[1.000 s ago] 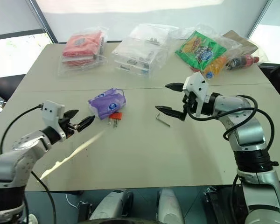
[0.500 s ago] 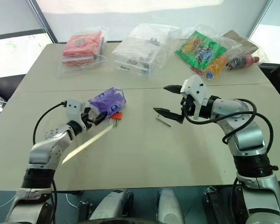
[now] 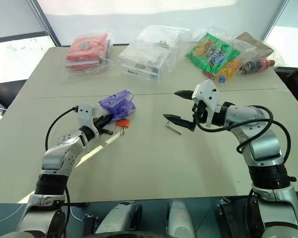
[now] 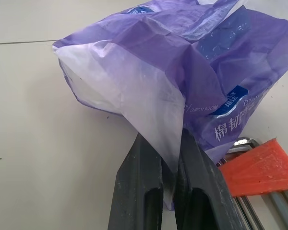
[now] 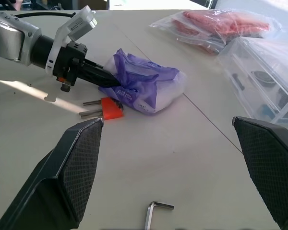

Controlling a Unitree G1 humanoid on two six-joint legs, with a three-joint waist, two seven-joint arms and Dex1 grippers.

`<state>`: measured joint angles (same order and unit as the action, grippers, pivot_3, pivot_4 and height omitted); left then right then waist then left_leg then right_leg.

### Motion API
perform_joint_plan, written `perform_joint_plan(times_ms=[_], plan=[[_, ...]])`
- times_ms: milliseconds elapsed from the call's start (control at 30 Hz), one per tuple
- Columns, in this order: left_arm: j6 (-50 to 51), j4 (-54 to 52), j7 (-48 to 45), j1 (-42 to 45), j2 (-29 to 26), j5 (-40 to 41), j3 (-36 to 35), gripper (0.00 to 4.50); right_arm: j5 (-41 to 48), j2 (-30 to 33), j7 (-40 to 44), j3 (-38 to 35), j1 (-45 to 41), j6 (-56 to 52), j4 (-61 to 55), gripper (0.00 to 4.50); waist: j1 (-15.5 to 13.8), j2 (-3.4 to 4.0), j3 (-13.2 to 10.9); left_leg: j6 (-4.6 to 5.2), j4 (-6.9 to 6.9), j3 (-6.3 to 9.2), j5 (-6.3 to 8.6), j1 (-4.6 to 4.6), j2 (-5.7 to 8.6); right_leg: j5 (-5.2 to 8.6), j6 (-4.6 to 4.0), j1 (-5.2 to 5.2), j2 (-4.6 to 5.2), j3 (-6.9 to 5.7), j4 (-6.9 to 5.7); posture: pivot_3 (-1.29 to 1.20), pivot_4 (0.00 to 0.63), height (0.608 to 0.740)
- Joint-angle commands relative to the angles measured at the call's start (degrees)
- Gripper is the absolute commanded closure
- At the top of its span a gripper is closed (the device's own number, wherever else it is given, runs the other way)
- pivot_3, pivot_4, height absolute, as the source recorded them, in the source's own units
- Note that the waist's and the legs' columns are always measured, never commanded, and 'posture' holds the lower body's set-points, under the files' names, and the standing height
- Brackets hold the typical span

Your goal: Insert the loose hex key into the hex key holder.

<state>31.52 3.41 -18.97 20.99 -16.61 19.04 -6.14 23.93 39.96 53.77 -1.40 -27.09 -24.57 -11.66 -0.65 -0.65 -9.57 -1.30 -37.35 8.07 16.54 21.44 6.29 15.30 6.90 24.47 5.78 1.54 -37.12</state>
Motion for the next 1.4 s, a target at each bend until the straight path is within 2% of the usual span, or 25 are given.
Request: perform_joint_plan(times_ms=[33,267,500,700,833,933,1000,1133,1167,1400], plan=[[1.5,-1.7,3.5,-1.0,0.3,1.0,-4.4,4.44,1.0,-0.1,-0.2,-1.5,-0.1,0.8,-2.4,0.00,0.1,0.00,0.0,0.00,0.00,0.00,0.00,0.00,-0.01,0.00,0.00,0.00,0.00,0.00,0.00,0.00,0.150,0.740],[-1.0,-4.8,18.4,-0.1,1.7,2.5,-18.8,4.44,0.7,-0.7,0.0,-0.7,-0.1,1.4,-1.9,0.00,0.2,-0.03,0.0,-0.01,0.02,0.00,0.00,0.02,-0.06,0.00,0.00,0.05,-0.11,0.01,0.01,0.00,0.150,0.740],[-1.8,-7.8,28.1,-3.1,-1.8,3.3,-33.2,4.44,0.2,-2.0,1.0,0.9,-1.3,2.4,-0.1,0.00,-0.1,-0.07,0.0,-0.01,-0.01,-0.01,0.01,0.04,-0.03,0.00,0.00,0.05,-0.10,0.00,0.02,0.00,0.150,0.740],[-0.6,-8.7,33.7,-5.6,-3.2,3.0,-38.9,4.44,-0.4,-3.0,2.4,2.3,-3.0,3.2,1.8,0.00,-0.2,-0.09,0.0,-0.01,-0.02,0.00,0.01,0.04,-0.03,0.00,0.00,0.03,-0.11,0.00,0.02,0.00,0.150,0.740],[-0.1,-8.9,35.1,-6.8,-3.1,3.1,-39.5,4.44,-0.6,-3.1,2.9,2.6,-3.7,3.6,2.7,0.00,-0.2,-0.18,0.0,-0.01,-0.03,0.00,0.01,0.04,-0.01,0.00,0.00,0.02,-0.10,0.00,0.02,0.00,0.150,0.740],[0.3,-9.2,36.1,-7.3,-2.7,3.4,-39.6,3.42,-0.6,-3.1,3.1,2.7,-3.9,3.6,2.9,0.00,-0.1,-0.19,0.0,-0.02,-0.03,0.01,0.01,0.04,-0.02,0.00,0.00,0.02,-0.10,0.00,0.02,0.00,0.150,0.740],[0.8,-9.4,36.7,-7.4,-2.4,3.7,-39.6,2.48,-0.6,-3.1,3.1,2.6,-3.8,3.5,2.6,0.00,-0.1,-0.20,0.0,-0.01,-0.03,0.01,0.01,0.04,-0.02,-0.01,0.00,0.02,-0.10,0.00,0.02,0.00,0.150,0.740],[1.4,-10.0,37.4,-7.4,-1.9,4.6,-39.2,0.32,-0.6,-3.0,2.9,2.6,-3.5,3.2,2.2,0.00,-0.1,-0.20,0.0,-0.02,-0.02,0.01,0.01,0.04,-0.03,-0.01,0.00,0.03,-0.10,0.00,0.02,0.00,0.150,0.740],[1.3,-10.8,36.6,-7.8,-2.0,4.4,-38.2,0.06,-0.6,-2.9,2.9,2.5,-3.4,3.2,2.1,0.00,-0.1,-0.20,0.0,-0.02,-0.02,0.01,0.01,0.04,-0.03,-0.01,0.00,0.03,-0.11,0.00,0.02,0.00,0.150,0.740],[0.8,-20.1,29.7,-9.8,-2.3,4.8,-30.0,0.06,-0.6,-2.9,3.0,2.5,-3.4,3.2,2.3,0.00,-0.1,-0.21,0.0,-0.02,-0.03,0.00,0.01,0.04,-0.03,-0.01,0.00,0.02,-0.10,0.00,0.02,0.00,0.150,0.740]])
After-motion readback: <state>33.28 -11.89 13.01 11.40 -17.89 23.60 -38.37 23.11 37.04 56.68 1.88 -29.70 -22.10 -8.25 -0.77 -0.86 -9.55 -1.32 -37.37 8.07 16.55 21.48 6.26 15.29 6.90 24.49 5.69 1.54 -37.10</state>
